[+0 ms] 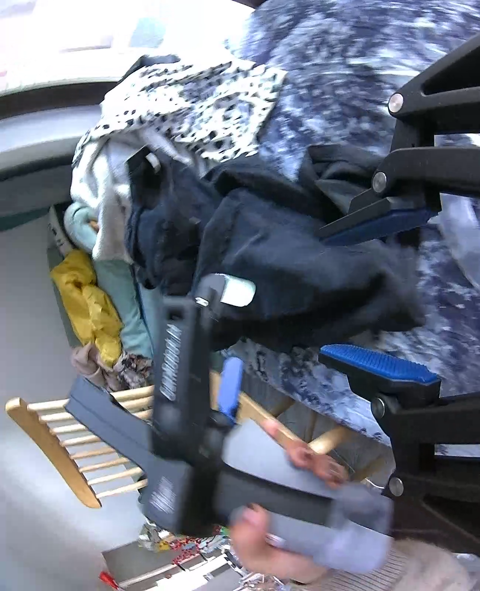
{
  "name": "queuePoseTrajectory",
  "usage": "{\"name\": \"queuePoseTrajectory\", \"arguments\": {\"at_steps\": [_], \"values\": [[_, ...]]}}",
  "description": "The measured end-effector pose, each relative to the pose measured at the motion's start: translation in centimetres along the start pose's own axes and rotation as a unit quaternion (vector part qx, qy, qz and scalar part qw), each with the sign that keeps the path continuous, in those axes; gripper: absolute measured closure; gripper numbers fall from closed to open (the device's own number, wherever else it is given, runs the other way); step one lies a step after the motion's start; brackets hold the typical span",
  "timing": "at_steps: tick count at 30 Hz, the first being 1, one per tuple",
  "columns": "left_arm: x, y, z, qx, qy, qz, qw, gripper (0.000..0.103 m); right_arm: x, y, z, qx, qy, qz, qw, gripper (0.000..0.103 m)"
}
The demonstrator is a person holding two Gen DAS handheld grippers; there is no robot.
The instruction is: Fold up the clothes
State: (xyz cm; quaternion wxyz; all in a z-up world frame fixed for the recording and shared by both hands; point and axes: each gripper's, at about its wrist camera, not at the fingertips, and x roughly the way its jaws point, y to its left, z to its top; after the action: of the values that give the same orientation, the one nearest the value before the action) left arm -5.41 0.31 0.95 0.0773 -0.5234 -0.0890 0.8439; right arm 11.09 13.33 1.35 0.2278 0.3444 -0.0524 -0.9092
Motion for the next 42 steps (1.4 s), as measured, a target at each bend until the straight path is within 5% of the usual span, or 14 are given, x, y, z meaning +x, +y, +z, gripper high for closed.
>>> {"name": "queuePoseTrajectory", "arguments": {"at_steps": [12,14,16,17,22,32,42], "values": [[6.9,-5.9,-0.8,0.052,0.054,0.093,0.9929,0.0,-1.7,-5.6,-2.3,0.1,-0.004,-0.041,0.994,0.05],[8.1,-6.1,-0.6,0.054,0.062,0.11,0.9906,0.011,-2.1,-6.3,-2.6,0.11,-0.008,-0.039,0.993,0.047],[8.9,-5.8,-0.6,0.05,0.066,0.13,0.988,0.05,-2.4,-7.1,-2.9,0.122,-0.01,-0.042,0.992,0.042],[9.0,-5.5,-0.6,0.047,0.066,0.134,0.9876,0.062,-2.6,-7.3,-3.1,0.126,-0.011,-0.043,0.991,0.042],[7.4,-3.0,-1.1,0.024,0.059,0.101,0.9928,0.093,-3.3,-8.0,-3.6,0.146,-0.015,-0.04,0.988,0.041],[-1.4,0.6,-2.9,0.015,-0.012,0.061,0.9979,0.098,-3.1,-5.8,-3.2,0.146,-0.015,-0.028,0.989,0.04],[-6.6,7.8,-6.8,-0.026,-0.025,0.044,0.9984,0.098,-3.4,-3.7,-2.7,0.124,-0.017,-0.033,0.992,0.035]]}}
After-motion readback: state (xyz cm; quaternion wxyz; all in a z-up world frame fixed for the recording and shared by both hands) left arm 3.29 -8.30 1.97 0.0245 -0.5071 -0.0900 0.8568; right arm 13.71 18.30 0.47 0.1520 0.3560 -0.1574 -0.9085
